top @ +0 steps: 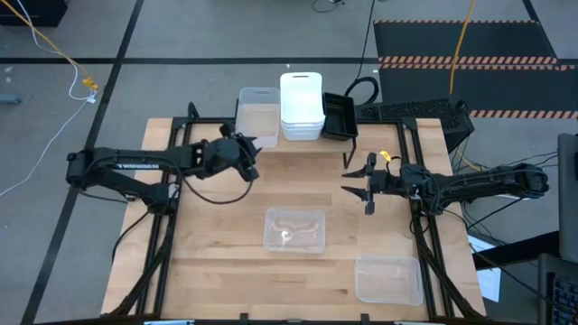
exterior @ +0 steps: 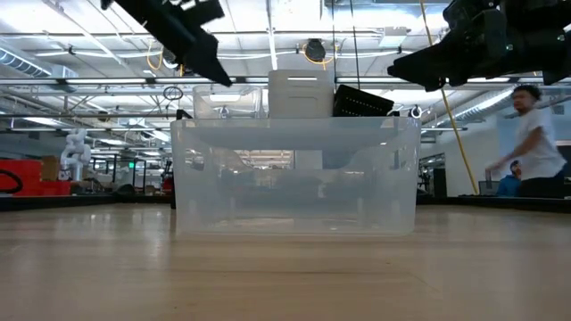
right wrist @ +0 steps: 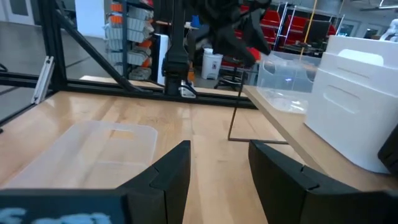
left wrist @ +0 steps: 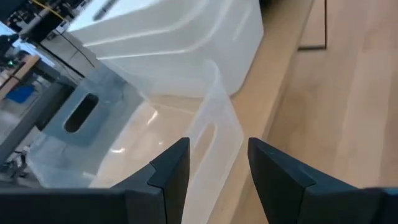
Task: Stack baskets on shelf by color
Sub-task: Put the top transparent bin on the shelf, then adjust the stacked white bins on the shelf
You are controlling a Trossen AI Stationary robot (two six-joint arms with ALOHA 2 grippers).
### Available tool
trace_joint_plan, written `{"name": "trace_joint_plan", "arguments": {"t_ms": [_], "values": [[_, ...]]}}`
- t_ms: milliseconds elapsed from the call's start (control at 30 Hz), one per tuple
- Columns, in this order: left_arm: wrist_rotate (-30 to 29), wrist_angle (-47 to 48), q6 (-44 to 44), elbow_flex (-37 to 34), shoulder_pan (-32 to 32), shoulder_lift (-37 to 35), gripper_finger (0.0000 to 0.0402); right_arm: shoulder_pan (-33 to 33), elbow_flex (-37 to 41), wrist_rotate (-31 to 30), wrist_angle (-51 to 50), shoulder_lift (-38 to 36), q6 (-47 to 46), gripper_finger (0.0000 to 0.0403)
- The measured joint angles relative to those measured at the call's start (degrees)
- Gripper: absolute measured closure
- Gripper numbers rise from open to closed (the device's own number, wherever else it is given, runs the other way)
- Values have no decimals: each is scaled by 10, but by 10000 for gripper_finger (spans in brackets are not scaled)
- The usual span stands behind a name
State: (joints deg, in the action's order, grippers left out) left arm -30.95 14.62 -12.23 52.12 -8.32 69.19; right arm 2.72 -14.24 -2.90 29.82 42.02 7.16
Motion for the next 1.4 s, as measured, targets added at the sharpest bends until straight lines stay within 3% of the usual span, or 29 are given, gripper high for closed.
{"name": "trace_joint_plan", "arguments": {"t_ms": [233, 533, 600, 700, 833, 1000, 1100, 1200, 1333, 1400], "values": [[-28, -42, -29, 0, -34, 38, 236, 0, 0, 0, 13, 0, 1, 248], [-30, -83, -64, 0, -71, 26, 236, 0, 0, -1, 18, 0, -4, 248], [-30, -91, -72, 0, -65, 13, 236, 0, 0, -21, 23, 0, -4, 248], [-29, -114, -90, 0, -49, -9, 236, 7, -8, -95, 35, 0, 10, 248], [-15, -183, -119, 0, -34, -37, 236, 26, -78, -135, -40, 0, 59, 248], [101, -246, -123, 0, -35, -34, 236, 93, -200, -136, -171, 29, 117, 248], [114, -257, -122, 0, -36, -15, 236, 144, -255, -135, -172, 63, 145, 248], [114, -288, -121, 0, -40, -3, 236, 202, -292, -120, -171, 107, 148, 249], [113, -342, -128, 1, -56, 29, 236, 270, -300, -4, -147, 185, 104, 259], [113, -341, -128, 0, -60, 43, 236, 285, -299, 19, -110, 223, 97, 266]]}}
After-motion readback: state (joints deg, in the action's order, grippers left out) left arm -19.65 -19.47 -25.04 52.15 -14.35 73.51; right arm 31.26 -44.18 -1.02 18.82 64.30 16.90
